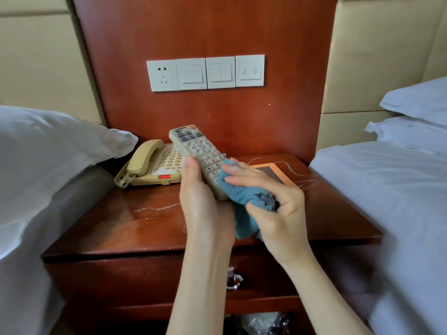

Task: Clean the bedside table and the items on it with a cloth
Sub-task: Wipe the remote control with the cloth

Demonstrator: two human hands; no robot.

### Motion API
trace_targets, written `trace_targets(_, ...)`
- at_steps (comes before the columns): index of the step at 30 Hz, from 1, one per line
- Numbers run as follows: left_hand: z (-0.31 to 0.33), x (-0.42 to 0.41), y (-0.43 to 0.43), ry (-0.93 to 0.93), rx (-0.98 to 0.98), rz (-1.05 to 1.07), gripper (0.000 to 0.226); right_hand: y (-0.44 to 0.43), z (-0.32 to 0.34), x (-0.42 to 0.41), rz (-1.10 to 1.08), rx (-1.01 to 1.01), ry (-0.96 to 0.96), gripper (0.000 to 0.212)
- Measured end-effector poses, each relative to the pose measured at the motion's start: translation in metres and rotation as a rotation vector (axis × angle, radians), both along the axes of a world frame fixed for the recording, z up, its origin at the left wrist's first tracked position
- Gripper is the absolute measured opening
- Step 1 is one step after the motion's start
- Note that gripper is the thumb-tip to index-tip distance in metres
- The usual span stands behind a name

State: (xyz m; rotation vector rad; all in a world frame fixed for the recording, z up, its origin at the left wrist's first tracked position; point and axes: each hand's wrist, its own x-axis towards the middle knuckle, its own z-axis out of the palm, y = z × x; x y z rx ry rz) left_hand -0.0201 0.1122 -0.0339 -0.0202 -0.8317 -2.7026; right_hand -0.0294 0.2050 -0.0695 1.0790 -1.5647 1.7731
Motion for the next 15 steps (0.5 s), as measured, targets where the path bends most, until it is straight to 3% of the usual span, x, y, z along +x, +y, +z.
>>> trace_targets(5,-0.002,-0.005,0.006,0.069,-0.04,0.039,0.045,0.0,-0.005,-0.003,0.024,-0.163,-0.133,0.044)
trace_targets(15,0.004,-0.007,-0.014,0.083,-0.105,0.297,0.04,-0.005,0.003,0.011,-0.107,0.07,0.071,0.041)
